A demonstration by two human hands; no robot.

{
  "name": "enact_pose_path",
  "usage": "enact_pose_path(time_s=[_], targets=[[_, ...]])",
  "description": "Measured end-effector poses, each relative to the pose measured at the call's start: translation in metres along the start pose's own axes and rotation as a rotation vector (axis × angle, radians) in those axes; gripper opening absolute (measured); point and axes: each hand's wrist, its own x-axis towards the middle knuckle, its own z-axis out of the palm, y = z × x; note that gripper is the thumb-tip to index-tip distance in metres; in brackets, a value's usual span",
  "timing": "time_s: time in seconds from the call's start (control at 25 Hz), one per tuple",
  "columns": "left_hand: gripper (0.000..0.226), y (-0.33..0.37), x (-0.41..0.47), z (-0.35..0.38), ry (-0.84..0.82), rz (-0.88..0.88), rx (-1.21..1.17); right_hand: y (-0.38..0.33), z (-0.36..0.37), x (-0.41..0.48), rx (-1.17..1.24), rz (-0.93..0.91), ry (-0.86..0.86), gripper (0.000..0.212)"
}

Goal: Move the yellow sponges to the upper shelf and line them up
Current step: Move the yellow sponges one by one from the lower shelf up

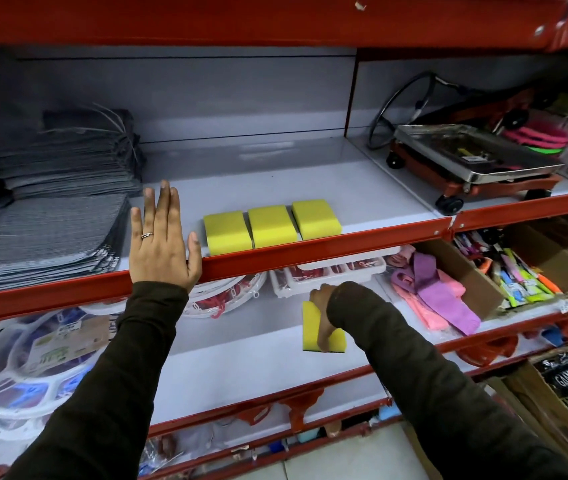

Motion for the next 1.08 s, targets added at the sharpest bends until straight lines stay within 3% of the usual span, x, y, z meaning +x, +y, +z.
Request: enact_pose_path(time_s=[0.12,0.24,0.44,0.64,0.88,1.0,1.08], targets=[[0.074,0.0,-0.001,-0.001,-0.003,-0.002,-0.007,-0.003,-0.043,-0.058,0.06,-0.055,0.029,0.095],[0.074,0.0,-0.001,-0.002,0.001,-0.005,-0.01,0.012,-0.086,-0.106,0.12,-0.055,0.181,0.094],[0.074,-0.001,-0.001,-0.001,-0.005,-0.005,-0.002,0.073,-0.146,-0.096,0.169,0.081,0.397,0.104],[0.073,-0.001,0.0,0.0,0.014,-0.007,-0.017,0.107,-0.155,-0.049,0.113,0.166,0.325,0.104],[0.074,-0.001,0.0,0.002,0.007,-0.006,-0.013,0.106,-0.144,-0.022,0.138,0.134,0.23,0.098],[0.074,-0.001,0.0,0.0,0.003,-0.004,-0.024,0.107,-0.143,-0.025,0.216,0.143,0.257,0.104],[0.072,-0.001,0.0,-0.001,-0.015,0.015,-0.03,0.107,-0.14,-0.032,0.286,0.132,0.364,0.106]])
